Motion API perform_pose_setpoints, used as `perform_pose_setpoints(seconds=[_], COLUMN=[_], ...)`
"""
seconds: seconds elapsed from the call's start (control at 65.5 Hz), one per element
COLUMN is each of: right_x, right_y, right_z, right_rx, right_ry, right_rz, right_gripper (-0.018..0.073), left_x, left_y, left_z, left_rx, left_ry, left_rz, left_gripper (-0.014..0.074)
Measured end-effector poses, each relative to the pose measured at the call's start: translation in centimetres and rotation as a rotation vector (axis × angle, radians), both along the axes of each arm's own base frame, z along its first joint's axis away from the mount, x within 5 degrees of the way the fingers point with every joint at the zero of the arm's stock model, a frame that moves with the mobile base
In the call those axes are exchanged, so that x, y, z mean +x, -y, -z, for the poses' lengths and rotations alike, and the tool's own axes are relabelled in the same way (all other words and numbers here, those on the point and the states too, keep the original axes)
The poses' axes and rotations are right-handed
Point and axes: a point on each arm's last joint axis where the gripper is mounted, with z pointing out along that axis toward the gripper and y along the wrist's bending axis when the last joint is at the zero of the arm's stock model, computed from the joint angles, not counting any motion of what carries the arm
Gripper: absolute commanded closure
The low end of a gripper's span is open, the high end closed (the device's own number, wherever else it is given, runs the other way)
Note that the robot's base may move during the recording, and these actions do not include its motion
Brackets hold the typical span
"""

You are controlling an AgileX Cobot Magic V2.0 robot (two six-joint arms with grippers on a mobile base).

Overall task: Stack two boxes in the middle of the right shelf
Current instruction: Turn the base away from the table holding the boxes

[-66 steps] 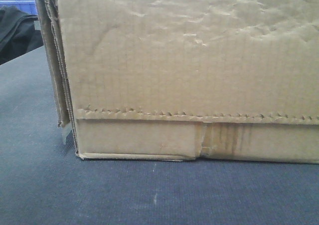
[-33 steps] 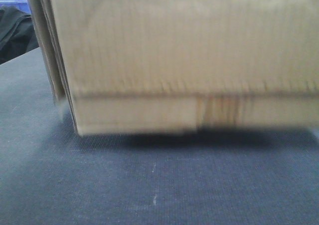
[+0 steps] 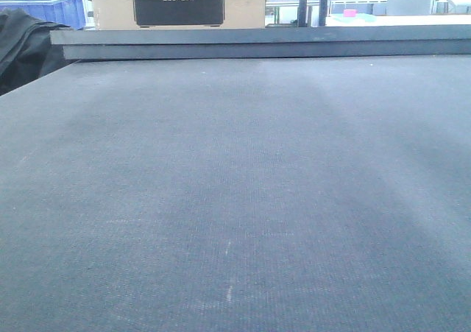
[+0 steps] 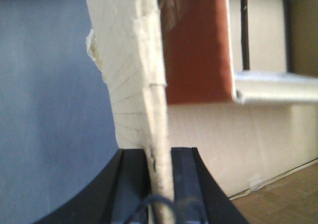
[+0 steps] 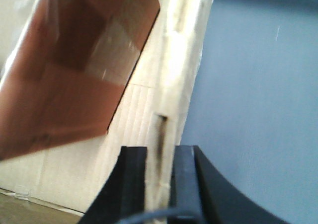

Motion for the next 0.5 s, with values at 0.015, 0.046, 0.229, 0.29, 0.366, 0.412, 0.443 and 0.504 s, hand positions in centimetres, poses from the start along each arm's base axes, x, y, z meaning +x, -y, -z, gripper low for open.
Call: perform_pose_setpoints(seconds=[0.015, 0.046, 0.229, 0.29, 0.366, 0.412, 0.443, 0.504], right_x=[-0.1, -0.4, -1.0, -1.1, -1.1, -1.1, -1.1, -1.1], right_y=[0.0, 0.1, 0.2, 0.2, 0.2, 0.2, 0.2, 0.2], right_z=[-0.3, -0.7, -1.4, -1.3, -1.2, -1.2, -1.2, -1.2], right_rx=[0.002, 0.005, 0.008, 0.004, 0.004, 0.004, 0.004, 0.004], right_ry=[0.010, 0.024, 0.047, 0.036, 0.031, 0.031, 0.031, 0.031], right_rz=[0.000, 0.000, -0.004, -0.006, -0.006, -0.006, -0.006, -0.006], right_gripper=[0.0720, 0.0720, 0.0721, 0.0721, 0.0721, 0.0721, 0.0721, 0.0721], left_x=[-0.2, -0.5, -1.0, -1.0, -1.0, -1.0, -1.0, -1.0], left_y=[-0.1, -0.2, -0.4, -0.5, -0.5, -0.5, -0.5, -0.5], left_z=[-0.2, -0.7, -1.2, -1.1, -1.1, -1.1, -1.1, -1.1], left_rx=[-0.004, -0.011, -0.020, -0.018, -0.017, -0.017, -0.016, -0.016], left_ry=[0.008, 0.025, 0.040, 0.034, 0.033, 0.033, 0.031, 0.030], left_rz=[0.000, 0.000, 0.001, 0.001, 0.001, 0.001, 0.001, 0.001], left_gripper=[0.0708, 0.0708, 0.0708, 0.0708, 0.0708, 0.0708, 0.0708, 0.0708])
